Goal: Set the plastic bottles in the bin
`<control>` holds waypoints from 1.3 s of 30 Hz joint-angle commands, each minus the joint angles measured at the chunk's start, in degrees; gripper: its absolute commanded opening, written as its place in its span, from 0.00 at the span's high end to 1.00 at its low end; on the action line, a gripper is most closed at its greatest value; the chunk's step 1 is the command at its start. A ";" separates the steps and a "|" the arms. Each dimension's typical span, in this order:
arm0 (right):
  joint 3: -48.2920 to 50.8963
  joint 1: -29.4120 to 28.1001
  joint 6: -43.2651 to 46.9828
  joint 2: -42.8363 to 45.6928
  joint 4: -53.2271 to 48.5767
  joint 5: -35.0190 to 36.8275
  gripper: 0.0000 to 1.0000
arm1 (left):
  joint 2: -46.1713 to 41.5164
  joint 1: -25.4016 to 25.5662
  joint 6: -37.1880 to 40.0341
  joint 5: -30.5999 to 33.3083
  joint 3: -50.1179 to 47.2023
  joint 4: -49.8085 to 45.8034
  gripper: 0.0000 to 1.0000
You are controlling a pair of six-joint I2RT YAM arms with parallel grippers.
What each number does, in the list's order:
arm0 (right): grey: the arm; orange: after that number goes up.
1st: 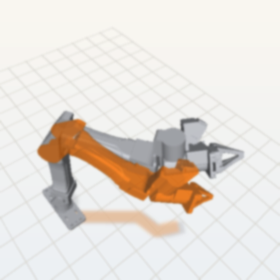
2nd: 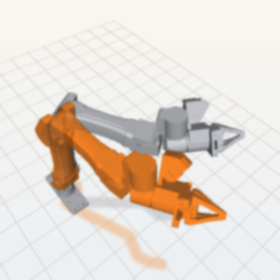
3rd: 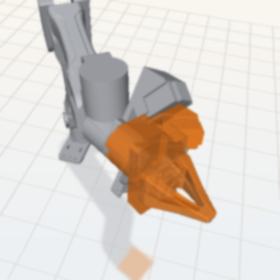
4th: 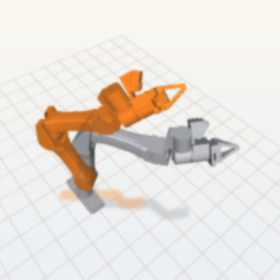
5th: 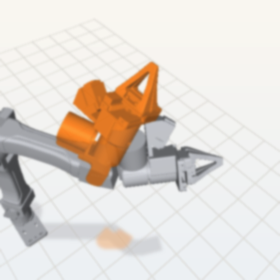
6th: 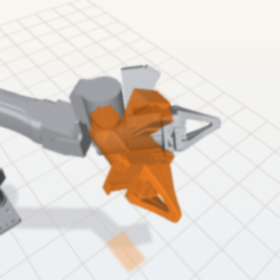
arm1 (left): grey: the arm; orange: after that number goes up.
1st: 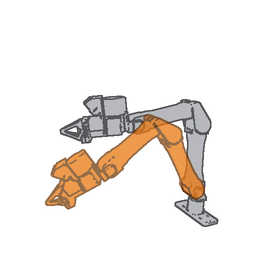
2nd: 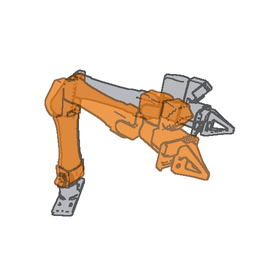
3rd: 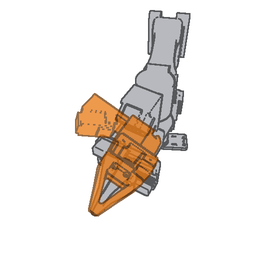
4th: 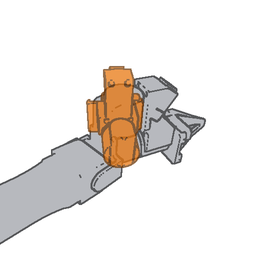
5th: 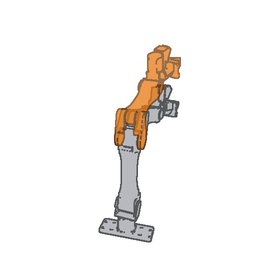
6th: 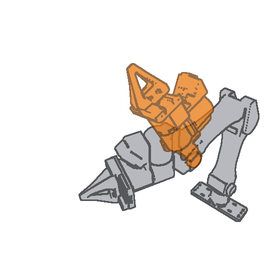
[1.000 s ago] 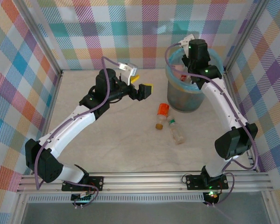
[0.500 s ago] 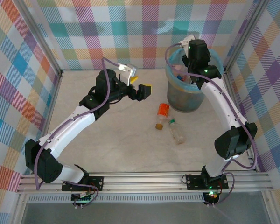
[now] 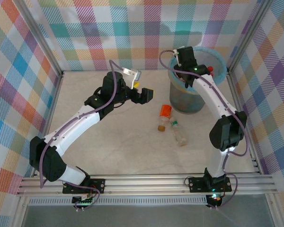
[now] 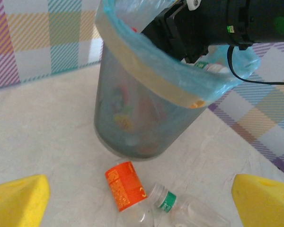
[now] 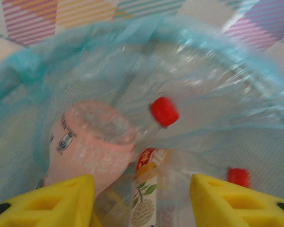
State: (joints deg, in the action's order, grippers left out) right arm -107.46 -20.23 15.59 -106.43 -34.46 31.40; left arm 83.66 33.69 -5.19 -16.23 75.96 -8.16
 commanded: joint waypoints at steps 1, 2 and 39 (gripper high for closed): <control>-1.19 0.02 -4.48 0.30 -2.87 -2.93 0.46 | 0.41 0.50 -0.96 0.94 1.87 -2.98 0.03; -0.96 0.01 -4.92 0.42 -3.06 -3.44 0.46 | 0.52 0.50 -1.04 0.79 1.67 -3.66 0.03; 18.07 0.03 -20.43 39.30 -11.95 -15.95 0.38 | 31.75 26.21 -43.70 13.54 21.01 -30.79 0.05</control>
State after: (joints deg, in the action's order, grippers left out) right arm -91.64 -19.97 -3.49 -69.14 -45.95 16.84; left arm 113.91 59.51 -39.24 -4.16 94.70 -36.12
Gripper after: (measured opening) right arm 0.620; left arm 0.946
